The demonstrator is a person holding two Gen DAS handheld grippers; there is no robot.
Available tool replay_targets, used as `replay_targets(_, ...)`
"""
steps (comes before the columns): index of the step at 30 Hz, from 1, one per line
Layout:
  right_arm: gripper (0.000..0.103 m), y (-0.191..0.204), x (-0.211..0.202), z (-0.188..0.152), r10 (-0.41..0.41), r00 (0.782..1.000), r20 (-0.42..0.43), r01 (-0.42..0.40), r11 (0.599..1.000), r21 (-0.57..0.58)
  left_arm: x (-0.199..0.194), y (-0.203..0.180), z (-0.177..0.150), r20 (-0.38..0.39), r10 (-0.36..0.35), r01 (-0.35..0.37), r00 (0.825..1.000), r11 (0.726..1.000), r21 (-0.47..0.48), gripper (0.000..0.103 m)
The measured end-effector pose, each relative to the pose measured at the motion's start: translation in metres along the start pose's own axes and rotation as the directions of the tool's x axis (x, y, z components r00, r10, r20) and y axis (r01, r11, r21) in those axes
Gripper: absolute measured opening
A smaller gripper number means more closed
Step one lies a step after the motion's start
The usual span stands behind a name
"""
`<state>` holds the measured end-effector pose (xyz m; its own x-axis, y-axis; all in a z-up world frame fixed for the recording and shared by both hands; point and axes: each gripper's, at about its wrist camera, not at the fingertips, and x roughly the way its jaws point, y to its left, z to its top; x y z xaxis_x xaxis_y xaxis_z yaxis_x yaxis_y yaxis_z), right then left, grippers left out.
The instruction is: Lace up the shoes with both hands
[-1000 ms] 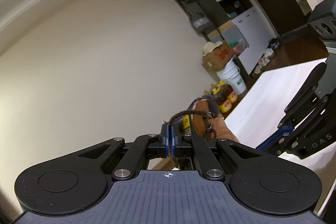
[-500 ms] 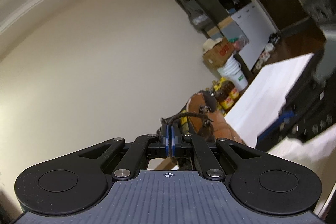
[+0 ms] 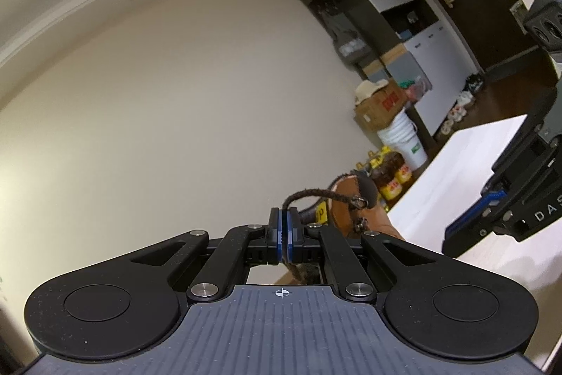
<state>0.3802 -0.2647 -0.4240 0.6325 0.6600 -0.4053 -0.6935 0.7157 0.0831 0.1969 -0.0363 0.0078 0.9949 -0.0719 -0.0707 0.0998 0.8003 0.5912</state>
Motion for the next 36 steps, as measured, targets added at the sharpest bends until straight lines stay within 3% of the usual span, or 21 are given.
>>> replay_targets(11,0.011,-0.004,-0.001,0.0,-0.008,1.0,-0.006,0.008,1.0,0.008,0.005,-0.011,-0.008,-0.023,-0.009,0.01,1.0,0.999,0.035,0.003)
replay_targets(17,0.011,-0.005,-0.006,0.007,-0.012,1.0,0.022,0.012,1.0,-0.005,0.01,-0.03,-0.011,-0.089,-0.002,0.018,0.996,0.983,0.185,0.003)
replay_targets(28,0.011,-0.002,-0.007,0.028,-0.02,0.998,0.053,0.024,0.997,-0.077,0.021,-0.05,-0.015,-0.199,0.047,0.025,0.979,0.938,0.346,0.003)
replay_targets(32,0.011,0.008,-0.009,0.033,0.007,0.998,0.062,0.002,0.99,-0.143,0.025,-0.057,-0.017,-0.226,0.072,0.027,0.972,0.913,0.406,0.003)
replay_targets(36,0.011,0.011,-0.012,0.042,0.108,0.99,0.091,-0.099,0.991,-0.091,0.022,-0.059,-0.016,-0.219,0.06,0.033,0.974,0.917,0.397,0.003)
